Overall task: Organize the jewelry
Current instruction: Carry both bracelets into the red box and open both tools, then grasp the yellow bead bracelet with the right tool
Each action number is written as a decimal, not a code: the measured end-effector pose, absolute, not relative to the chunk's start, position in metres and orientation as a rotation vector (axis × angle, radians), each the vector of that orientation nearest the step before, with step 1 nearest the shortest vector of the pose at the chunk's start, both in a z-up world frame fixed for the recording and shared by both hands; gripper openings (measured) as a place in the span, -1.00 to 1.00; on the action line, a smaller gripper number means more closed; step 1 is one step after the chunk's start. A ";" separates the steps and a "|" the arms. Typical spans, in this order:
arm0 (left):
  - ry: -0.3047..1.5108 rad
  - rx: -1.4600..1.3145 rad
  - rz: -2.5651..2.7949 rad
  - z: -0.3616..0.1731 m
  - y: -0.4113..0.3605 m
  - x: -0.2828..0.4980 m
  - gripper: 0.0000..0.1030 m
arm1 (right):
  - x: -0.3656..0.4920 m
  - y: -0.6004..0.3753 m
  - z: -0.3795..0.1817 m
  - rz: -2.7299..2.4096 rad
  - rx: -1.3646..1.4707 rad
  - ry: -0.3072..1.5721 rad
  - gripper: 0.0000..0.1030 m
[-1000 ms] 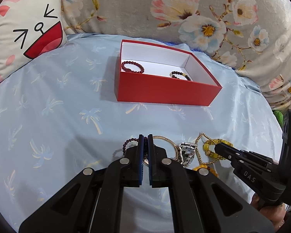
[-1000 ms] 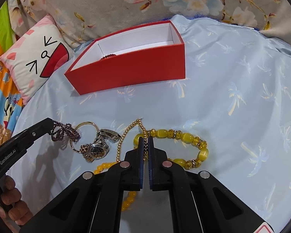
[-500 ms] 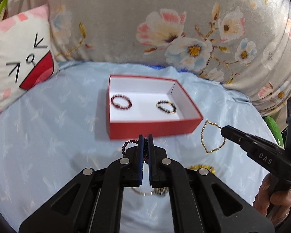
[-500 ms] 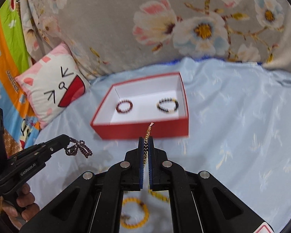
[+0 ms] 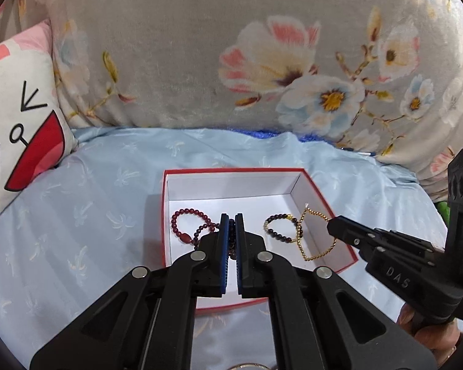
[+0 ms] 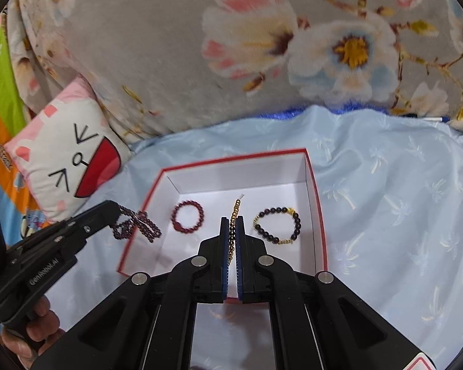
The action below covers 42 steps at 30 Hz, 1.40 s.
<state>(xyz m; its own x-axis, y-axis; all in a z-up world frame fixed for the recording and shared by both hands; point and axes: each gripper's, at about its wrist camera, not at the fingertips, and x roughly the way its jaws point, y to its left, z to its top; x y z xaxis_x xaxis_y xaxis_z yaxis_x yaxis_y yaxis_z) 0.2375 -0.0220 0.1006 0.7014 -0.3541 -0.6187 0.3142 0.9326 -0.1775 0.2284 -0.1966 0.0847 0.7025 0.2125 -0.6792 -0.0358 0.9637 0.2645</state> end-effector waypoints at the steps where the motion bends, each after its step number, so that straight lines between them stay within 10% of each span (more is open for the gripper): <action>1: 0.711 -0.052 -0.367 0.095 -0.024 0.241 -0.93 | 0.231 -0.196 0.078 0.132 0.234 0.793 -0.93; 7: 0.722 -0.020 -0.323 0.079 -0.026 0.248 -0.86 | 0.234 -0.200 0.062 0.060 0.172 0.810 -0.77; 11: 0.687 -0.034 -0.298 0.089 -0.017 0.234 -0.22 | 0.208 -0.209 0.082 0.047 0.177 0.748 -0.38; 42: 0.870 -0.056 -0.232 0.003 0.011 0.106 -0.21 | 0.022 -0.219 0.017 0.018 0.270 0.896 -0.35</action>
<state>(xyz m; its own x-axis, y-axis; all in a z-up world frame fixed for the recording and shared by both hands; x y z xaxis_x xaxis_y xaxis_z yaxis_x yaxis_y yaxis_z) 0.1059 0.0110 0.0033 0.6212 -0.2243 -0.7509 0.1786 0.9735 -0.1430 0.0224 -0.2190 0.0171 0.6270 0.1276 -0.7685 0.0974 0.9659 0.2398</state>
